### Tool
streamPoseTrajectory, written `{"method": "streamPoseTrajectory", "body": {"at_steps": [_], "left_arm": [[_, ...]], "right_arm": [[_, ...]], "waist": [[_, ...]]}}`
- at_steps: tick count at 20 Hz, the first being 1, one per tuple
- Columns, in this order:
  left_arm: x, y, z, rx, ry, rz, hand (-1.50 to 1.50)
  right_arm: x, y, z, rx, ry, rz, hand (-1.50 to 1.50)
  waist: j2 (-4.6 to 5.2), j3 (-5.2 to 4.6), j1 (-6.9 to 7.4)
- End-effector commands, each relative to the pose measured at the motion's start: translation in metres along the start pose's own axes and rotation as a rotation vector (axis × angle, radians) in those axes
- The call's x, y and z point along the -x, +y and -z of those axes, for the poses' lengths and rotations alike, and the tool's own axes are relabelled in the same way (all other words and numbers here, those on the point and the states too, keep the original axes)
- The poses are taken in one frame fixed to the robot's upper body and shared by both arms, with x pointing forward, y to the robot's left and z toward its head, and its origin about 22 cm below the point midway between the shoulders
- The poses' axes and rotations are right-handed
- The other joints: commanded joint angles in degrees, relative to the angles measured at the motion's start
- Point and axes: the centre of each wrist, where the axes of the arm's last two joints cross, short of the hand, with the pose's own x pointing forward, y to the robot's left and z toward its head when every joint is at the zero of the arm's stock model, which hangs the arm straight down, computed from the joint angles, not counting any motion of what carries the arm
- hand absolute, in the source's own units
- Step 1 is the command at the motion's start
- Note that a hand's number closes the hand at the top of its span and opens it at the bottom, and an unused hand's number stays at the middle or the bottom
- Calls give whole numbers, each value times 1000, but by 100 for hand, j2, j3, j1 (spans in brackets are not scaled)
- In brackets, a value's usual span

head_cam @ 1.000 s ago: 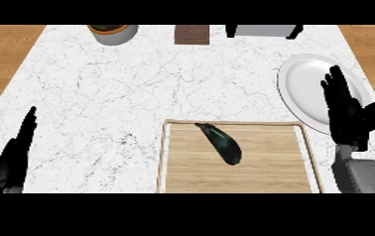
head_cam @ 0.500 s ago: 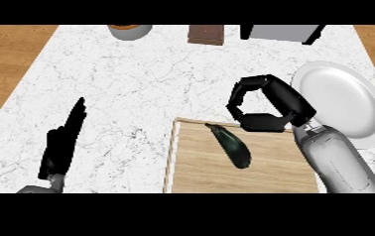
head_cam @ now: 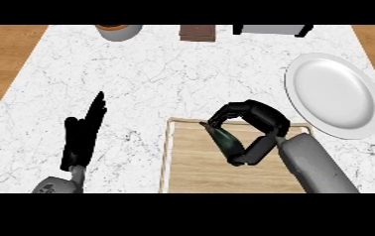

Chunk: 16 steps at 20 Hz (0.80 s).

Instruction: Pick the eggplant from the tray and place it in the plate

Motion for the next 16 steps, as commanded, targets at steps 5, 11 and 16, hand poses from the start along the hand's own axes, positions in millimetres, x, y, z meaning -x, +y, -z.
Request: {"method": "streamPoseTrajectory", "body": {"at_steps": [5,11,16], "left_arm": [[-8,4,4,0,10,-17,0],[-14,-7,7,4,26,-14,0],[-6,-18,6,-14,37,-17,0]], "right_arm": [[-34,-40,15,-332,45,-317,-150],[-67,-41,64,-443,121,-610,-150],[-76,-33,87,-632,269,-705,-150]], "waist": [[-48,-2,-43],[-54,-11,-92],[-71,-18,-160]]}}
